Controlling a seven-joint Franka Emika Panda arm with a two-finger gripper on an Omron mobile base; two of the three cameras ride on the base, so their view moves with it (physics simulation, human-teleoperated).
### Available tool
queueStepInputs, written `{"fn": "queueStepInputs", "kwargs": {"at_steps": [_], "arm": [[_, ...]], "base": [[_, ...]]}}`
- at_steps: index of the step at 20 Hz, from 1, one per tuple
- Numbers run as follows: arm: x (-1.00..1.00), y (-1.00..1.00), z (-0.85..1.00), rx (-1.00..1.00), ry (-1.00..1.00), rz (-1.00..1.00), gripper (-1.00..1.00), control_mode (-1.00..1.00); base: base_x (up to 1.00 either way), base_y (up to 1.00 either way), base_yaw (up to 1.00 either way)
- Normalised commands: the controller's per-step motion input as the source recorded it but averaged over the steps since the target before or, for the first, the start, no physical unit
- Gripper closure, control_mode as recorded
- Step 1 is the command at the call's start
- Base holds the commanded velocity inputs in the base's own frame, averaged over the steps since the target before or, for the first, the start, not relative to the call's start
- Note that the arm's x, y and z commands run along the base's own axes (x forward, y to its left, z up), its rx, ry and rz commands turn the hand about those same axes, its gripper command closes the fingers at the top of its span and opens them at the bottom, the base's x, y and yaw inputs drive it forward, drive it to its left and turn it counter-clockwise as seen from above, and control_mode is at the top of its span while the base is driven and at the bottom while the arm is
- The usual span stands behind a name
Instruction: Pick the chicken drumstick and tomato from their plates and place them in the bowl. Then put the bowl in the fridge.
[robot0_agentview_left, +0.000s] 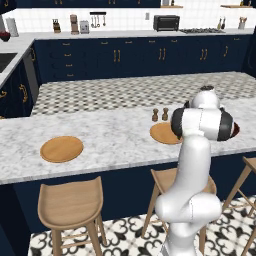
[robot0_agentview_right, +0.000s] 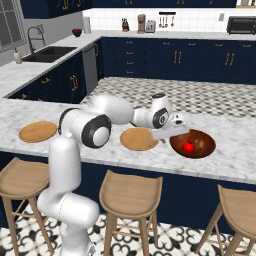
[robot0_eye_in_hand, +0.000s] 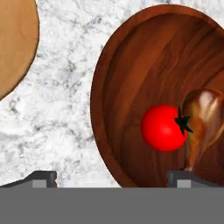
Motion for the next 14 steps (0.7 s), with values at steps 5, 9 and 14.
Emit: {"fn": "queueStepInputs", "kwargs": {"at_steps": [5, 9, 14], "arm": [[0.32, -0.44, -0.55, 0.00, 0.00, 0.06, -1.00, -1.00], [0.10, -0.04, -0.35, 0.00, 0.00, 0.05, -1.00, -1.00], [0.00, 0.00, -0.27, 0.00, -0.01, 0.03, -1.00, -1.00]], "base": [[0.00, 0.00, 0.00], [0.00, 0.00, 0.00], [0.00, 0.00, 0.00]]}}
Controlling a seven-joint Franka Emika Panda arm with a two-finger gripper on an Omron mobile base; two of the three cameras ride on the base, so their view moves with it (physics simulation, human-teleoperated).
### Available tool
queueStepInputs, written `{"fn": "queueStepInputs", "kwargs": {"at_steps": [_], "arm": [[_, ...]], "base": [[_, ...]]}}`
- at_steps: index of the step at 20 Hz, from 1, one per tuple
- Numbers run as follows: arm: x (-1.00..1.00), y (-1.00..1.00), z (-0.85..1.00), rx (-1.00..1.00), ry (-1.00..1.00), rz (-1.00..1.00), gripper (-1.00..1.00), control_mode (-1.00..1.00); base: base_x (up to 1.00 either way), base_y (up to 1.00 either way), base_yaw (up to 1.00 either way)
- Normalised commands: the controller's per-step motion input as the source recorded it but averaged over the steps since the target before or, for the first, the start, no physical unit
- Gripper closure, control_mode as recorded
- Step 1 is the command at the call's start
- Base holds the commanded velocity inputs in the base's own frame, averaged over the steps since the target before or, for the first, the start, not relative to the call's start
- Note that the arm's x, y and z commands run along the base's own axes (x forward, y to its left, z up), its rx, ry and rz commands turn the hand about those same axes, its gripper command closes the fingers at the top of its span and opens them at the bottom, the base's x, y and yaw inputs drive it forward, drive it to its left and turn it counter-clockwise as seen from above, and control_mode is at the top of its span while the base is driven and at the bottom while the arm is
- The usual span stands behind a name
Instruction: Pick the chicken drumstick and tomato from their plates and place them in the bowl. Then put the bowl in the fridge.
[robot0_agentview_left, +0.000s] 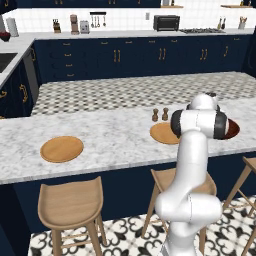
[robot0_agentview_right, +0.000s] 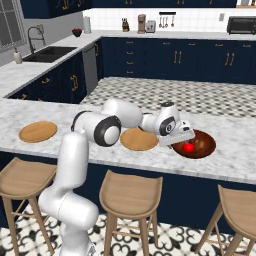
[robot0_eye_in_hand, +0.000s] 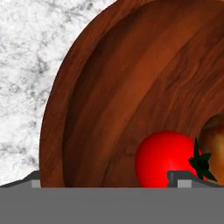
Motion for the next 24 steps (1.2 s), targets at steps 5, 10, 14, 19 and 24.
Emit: {"fn": "queueStepInputs", "kwargs": {"at_steps": [5, 10, 14, 19, 24], "arm": [[-0.10, 0.06, -0.06, 0.00, -0.03, 0.01, -1.00, -1.00], [-0.21, 0.47, 0.00, 0.00, -0.03, 0.00, -1.00, -1.00], [0.00, 0.43, 0.00, -0.07, -0.05, 0.00, -1.00, -1.00], [0.01, -0.04, -0.29, -0.11, -0.04, 0.00, -1.00, -1.00], [0.00, -0.22, -0.06, -0.09, -0.07, 0.00, -1.00, -1.00]], "base": [[0.00, 0.00, 0.00], [0.00, 0.00, 0.00], [0.00, 0.00, 0.00], [0.00, 0.00, 0.00], [0.00, 0.00, 0.00]]}}
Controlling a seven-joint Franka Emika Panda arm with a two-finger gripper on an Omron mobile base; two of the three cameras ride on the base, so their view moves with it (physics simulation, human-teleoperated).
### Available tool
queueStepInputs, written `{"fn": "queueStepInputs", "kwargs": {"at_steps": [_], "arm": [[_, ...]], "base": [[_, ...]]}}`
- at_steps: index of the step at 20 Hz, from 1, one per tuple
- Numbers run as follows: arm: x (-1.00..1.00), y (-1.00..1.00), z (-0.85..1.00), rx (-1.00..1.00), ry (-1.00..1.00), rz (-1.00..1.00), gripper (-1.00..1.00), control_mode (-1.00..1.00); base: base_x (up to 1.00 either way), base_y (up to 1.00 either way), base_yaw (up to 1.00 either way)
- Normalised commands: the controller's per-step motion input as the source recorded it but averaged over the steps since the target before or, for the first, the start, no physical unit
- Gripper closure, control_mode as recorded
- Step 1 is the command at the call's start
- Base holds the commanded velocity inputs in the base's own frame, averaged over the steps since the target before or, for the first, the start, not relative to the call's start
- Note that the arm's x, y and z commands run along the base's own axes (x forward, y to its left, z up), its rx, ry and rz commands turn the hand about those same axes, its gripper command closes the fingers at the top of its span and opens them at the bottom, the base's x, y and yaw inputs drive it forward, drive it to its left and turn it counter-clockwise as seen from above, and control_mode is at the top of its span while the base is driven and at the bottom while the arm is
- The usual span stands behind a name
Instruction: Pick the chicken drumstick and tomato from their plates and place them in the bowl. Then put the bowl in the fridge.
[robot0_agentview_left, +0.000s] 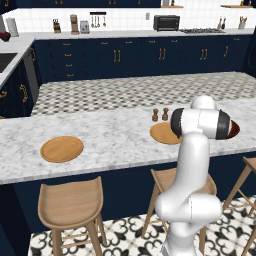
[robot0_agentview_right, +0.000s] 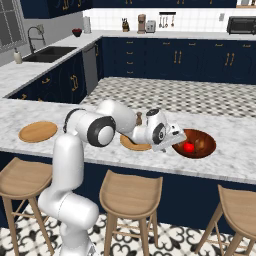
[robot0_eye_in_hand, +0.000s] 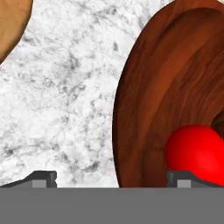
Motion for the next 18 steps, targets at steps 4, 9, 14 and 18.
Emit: {"fn": "queueStepInputs", "kwargs": {"at_steps": [4, 9, 14, 18], "arm": [[0.16, -0.25, 0.00, -0.08, -0.05, 0.00, -1.00, -1.00], [0.36, -0.04, -0.05, -0.05, -0.01, 0.00, -1.00, -1.00], [0.13, -0.05, -0.03, -0.02, 0.00, 0.00, 1.00, -1.00], [0.00, -0.26, 0.00, 0.00, 0.00, 0.00, 1.00, -1.00]], "base": [[0.00, 0.00, 0.00], [0.00, 0.00, 0.00], [0.00, 0.00, 0.00], [0.00, 0.00, 0.00]]}}
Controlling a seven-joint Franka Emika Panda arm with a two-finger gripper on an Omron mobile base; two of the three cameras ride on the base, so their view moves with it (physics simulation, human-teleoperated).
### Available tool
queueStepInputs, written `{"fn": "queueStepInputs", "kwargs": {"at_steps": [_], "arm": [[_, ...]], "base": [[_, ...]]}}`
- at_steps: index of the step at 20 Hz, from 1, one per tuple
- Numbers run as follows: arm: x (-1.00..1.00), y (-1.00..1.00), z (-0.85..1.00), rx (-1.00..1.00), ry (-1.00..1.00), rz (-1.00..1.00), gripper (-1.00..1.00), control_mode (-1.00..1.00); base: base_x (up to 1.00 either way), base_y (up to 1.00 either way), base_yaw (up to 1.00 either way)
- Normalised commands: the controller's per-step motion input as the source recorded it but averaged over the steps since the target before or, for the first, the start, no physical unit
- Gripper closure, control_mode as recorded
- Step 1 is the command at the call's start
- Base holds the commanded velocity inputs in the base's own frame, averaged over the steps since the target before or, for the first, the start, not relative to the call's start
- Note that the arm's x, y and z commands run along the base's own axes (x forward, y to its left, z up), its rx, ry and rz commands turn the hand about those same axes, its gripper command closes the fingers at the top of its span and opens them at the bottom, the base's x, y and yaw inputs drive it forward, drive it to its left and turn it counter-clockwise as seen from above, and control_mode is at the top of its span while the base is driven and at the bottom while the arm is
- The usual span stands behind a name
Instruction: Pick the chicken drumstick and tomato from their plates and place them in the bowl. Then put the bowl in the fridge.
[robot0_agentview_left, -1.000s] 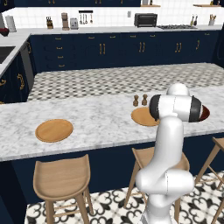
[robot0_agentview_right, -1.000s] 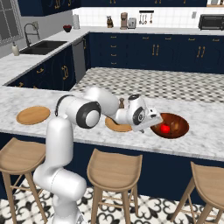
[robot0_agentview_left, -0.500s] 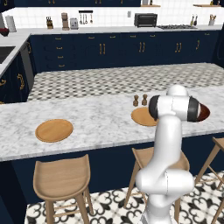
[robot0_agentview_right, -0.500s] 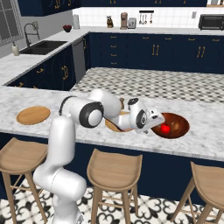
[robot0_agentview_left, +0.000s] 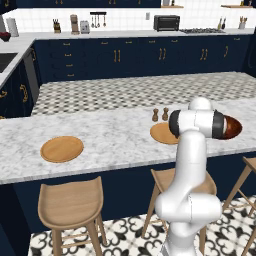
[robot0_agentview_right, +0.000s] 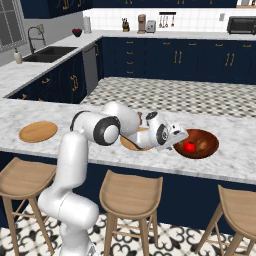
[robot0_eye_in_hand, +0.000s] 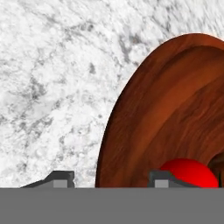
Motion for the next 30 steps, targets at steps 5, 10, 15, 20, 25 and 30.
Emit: {"fn": "queueStepInputs", "kwargs": {"at_steps": [5, 10, 15, 20, 25, 30], "arm": [[-0.08, -0.32, 0.02, 0.00, 0.00, 0.00, 1.00, -1.00], [-0.41, -0.10, 0.29, 0.00, 0.00, 0.05, 1.00, -1.00], [-0.64, 0.11, 0.48, 0.00, 0.00, 0.15, 1.00, -1.00], [-0.70, 0.58, 0.69, 0.00, 0.05, 0.39, 1.00, -1.00], [-0.43, 1.00, 0.39, 0.00, 0.11, 0.60, 1.00, -1.00], [-0.29, 0.98, 0.59, 0.00, 0.11, 0.55, 1.00, -1.00]], "base": [[0.00, 0.00, 0.00], [0.00, 0.00, 0.00], [0.00, 0.00, 0.00], [0.00, 0.00, 0.00], [0.00, 0.00, 0.00], [0.00, 0.00, 0.00]]}}
